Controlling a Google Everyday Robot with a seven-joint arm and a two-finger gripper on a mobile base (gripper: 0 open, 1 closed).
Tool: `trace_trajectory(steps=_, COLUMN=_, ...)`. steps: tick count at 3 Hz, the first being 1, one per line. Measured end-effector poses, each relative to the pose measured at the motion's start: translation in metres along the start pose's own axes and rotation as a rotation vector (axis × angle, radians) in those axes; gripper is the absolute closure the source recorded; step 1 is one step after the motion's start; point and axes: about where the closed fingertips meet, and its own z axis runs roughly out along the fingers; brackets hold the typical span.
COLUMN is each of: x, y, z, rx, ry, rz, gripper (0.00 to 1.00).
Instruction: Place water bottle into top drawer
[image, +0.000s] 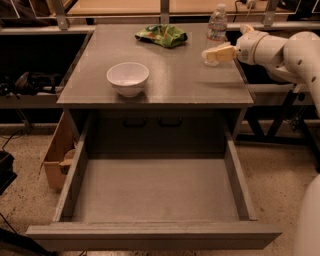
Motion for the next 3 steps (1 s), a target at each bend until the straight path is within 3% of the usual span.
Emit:
trace_trajectory(steps=1, x=-0.001, y=-0.017, z=0.014, rx=0.057, ry=-0.043, rz=0.049, gripper=0.00)
trace_trajectory(steps=2, x=-0.011, y=-0.020, z=0.023, rx=0.073, ry=-0.090, rz=0.094, gripper=0.00)
trace_trajectory(steps=3, x=-0.021, y=-0.010, z=0.035, rx=0.045, ry=-0.110, rz=0.122, gripper=0.15)
